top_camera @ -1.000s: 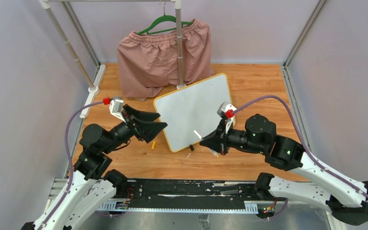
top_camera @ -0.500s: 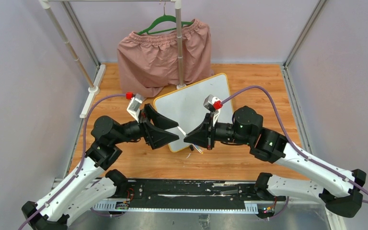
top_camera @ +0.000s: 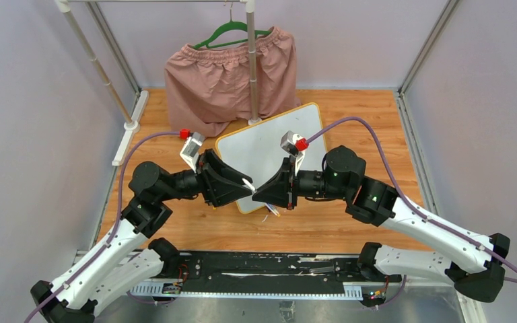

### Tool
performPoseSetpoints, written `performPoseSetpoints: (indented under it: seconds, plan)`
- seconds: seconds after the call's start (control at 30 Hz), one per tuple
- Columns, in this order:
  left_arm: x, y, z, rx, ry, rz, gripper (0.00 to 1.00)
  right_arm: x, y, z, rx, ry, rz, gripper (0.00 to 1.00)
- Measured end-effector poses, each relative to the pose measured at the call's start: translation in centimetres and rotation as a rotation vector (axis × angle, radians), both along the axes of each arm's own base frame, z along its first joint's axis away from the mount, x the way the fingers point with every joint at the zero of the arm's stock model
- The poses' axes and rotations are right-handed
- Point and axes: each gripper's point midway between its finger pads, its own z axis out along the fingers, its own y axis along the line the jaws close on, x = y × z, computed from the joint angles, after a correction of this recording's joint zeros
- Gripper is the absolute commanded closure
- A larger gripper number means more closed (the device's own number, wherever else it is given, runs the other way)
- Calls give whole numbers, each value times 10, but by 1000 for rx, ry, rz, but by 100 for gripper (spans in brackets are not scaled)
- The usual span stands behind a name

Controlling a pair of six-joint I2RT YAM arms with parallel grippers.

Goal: Write a sentence on the whiteboard

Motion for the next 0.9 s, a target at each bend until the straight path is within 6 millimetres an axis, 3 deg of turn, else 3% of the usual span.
performPoseSetpoints:
  seconds: [0.47, 0.7, 0.8, 0.87, 0.9]
  plan:
    - [-2, -4, 6, -14, 12, -22, 62, -9, 1, 5, 13, -2, 52, 100]
    - [-6, -5, 9, -23, 15, -38, 77, -10, 1, 5, 13, -2, 57, 100]
    - [-7, -5, 10, -25, 13, -45, 98, -10, 1, 5, 14, -2, 58, 100]
    - [-8, -6, 10, -26, 9, -48, 100, -9, 1, 5, 13, -1, 57, 100]
    - [-8, -6, 11, -26, 7, -49, 100, -9, 1, 5, 13, -1, 57, 89]
